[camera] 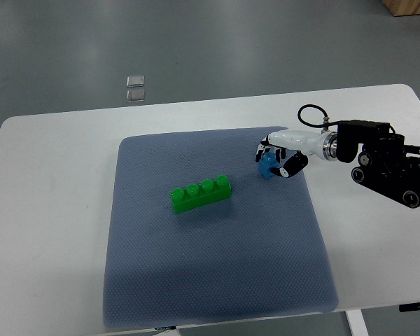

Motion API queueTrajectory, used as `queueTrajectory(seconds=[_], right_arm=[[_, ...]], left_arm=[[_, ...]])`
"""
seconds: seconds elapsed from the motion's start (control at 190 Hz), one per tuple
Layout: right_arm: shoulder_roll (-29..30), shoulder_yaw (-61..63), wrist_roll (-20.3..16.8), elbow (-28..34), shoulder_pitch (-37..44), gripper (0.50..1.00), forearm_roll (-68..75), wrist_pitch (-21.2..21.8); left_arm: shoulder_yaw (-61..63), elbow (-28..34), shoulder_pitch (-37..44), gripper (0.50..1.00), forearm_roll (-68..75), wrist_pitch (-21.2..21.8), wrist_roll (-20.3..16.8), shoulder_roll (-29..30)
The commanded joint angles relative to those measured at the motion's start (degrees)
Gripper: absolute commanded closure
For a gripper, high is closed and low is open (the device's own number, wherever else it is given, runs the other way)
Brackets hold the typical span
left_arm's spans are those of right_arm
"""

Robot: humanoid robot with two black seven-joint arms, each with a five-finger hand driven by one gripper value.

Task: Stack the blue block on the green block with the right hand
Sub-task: 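Close the right hand fingers around the blue block, then lift the blue block and carry it over the green block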

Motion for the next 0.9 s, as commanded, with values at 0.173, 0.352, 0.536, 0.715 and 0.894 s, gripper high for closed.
queueTrajectory(seconds=[0.173, 0.352, 0.536, 0.715, 0.894], right_arm=[[-0.27, 0.18, 0.18, 0.09, 0.09, 1.000, 0.08, -1.23], [-0.70, 0.18, 1.14, 1.76, 0.88, 1.000, 0.17, -1.75], [-2.46, 0.18, 1.76, 7.47, 2.99, 1.000, 0.79, -1.75], [-3.34, 0.18, 1.76, 11.51, 4.83, 1.000, 1.05, -1.14], [-3.34, 0.18, 1.67, 17.66, 5.10, 1.000, 1.05, -0.08]], left_arm=[[0.01, -0.01, 0.00, 0.500, 0.00, 0.00, 0.00, 0.00], [0.01, -0.01, 0.00, 0.500, 0.00, 0.00, 0.00, 0.00], [0.01, -0.01, 0.00, 0.500, 0.00, 0.00, 0.00, 0.00], [-0.07, -0.01, 0.00, 0.500, 0.00, 0.00, 0.00, 0.00], [-0.07, 0.08, 0.00, 0.500, 0.00, 0.00, 0.00, 0.00]])
